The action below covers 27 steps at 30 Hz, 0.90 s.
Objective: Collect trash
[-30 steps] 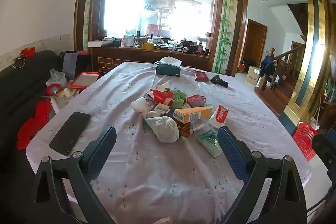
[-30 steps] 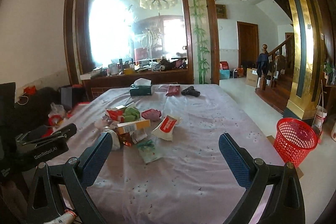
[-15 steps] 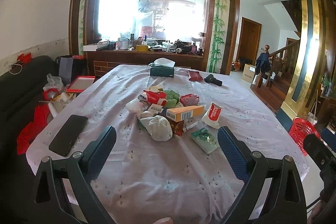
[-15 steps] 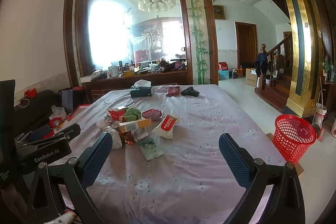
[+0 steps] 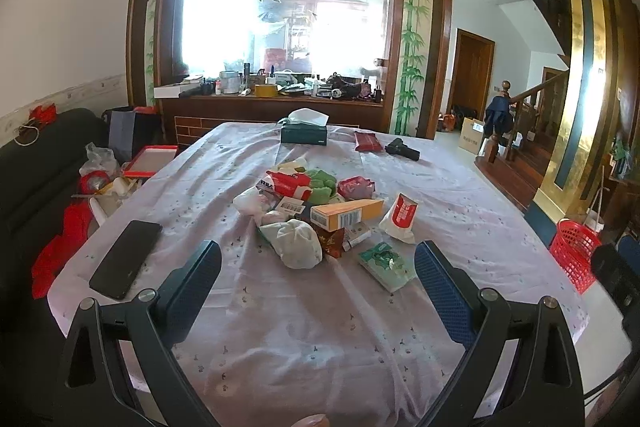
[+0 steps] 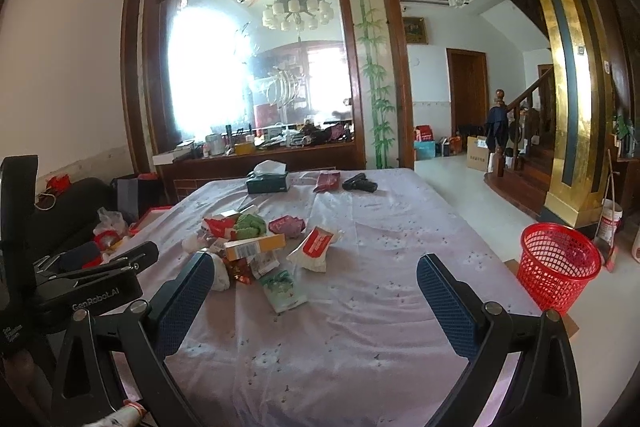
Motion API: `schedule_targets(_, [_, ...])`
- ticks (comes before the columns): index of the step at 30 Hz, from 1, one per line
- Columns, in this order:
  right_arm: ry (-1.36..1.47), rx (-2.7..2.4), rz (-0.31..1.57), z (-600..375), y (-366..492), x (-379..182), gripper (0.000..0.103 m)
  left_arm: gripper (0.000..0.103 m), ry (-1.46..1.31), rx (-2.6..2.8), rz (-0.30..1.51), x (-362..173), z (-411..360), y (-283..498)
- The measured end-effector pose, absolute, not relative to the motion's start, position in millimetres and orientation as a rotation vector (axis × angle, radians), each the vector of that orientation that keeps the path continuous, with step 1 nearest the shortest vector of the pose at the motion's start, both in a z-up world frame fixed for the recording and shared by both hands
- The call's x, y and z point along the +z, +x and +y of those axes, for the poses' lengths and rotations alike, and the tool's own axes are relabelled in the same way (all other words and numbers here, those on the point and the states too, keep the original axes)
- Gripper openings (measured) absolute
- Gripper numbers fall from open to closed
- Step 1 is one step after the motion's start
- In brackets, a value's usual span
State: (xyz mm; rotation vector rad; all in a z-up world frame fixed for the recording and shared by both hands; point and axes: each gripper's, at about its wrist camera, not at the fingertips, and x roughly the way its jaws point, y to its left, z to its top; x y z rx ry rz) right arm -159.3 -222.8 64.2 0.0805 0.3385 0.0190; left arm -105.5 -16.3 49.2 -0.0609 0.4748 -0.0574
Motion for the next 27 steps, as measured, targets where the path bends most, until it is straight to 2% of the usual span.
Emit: schedule_targets(27, [0.073, 0.052, 0.283, -220, -136, 66, 0.103, 0.097, -0.104, -0.022, 0.500, 38, 12, -80])
